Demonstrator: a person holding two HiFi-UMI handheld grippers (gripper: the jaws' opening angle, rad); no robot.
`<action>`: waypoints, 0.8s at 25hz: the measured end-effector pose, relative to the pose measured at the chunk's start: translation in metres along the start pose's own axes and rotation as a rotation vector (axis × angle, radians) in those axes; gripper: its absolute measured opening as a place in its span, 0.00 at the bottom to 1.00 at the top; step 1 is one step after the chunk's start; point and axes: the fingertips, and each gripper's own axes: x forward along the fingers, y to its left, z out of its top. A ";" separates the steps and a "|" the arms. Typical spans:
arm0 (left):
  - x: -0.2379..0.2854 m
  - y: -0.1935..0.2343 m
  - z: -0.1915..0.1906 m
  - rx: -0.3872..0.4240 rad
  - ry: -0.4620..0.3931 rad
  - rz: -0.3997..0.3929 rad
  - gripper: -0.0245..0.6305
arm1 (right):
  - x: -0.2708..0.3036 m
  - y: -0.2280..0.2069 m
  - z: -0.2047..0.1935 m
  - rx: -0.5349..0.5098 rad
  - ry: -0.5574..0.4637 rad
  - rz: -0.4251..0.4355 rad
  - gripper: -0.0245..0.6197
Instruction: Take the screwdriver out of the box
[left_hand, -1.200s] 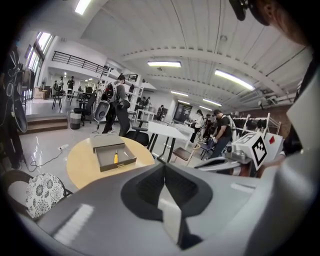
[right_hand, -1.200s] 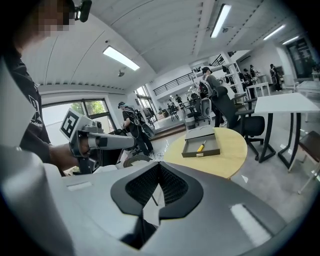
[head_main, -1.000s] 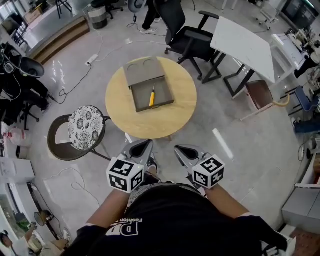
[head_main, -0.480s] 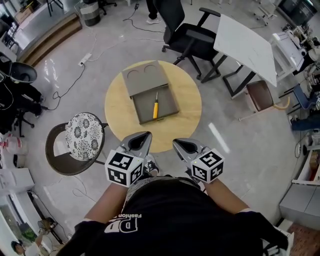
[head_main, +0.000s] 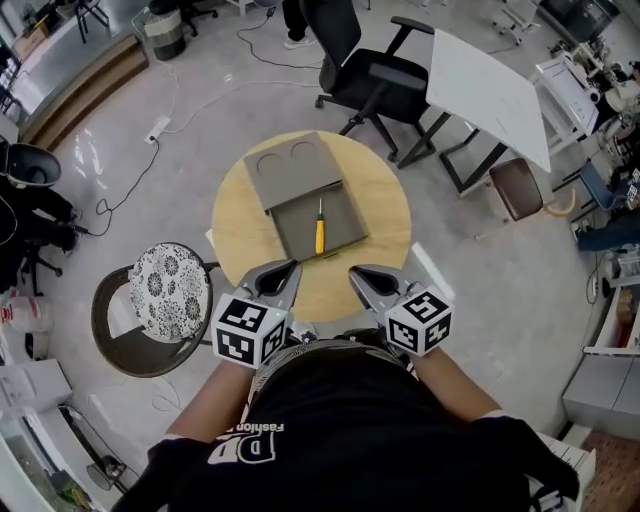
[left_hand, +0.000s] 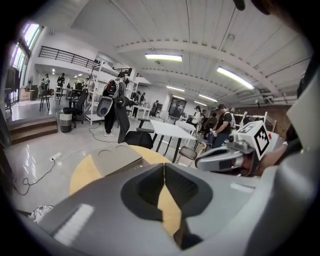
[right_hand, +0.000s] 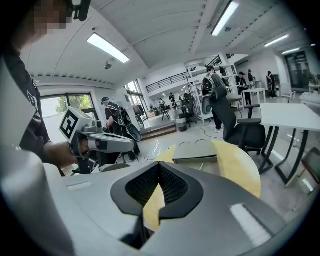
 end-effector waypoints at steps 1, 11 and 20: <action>0.001 0.004 0.001 0.000 -0.002 -0.004 0.13 | 0.003 0.000 0.000 0.001 0.002 -0.003 0.04; 0.014 0.016 0.006 -0.004 0.005 -0.031 0.13 | 0.013 -0.009 0.000 0.015 0.037 -0.038 0.04; 0.024 0.019 0.002 -0.037 -0.001 0.019 0.13 | 0.017 -0.025 0.002 -0.007 0.058 -0.010 0.04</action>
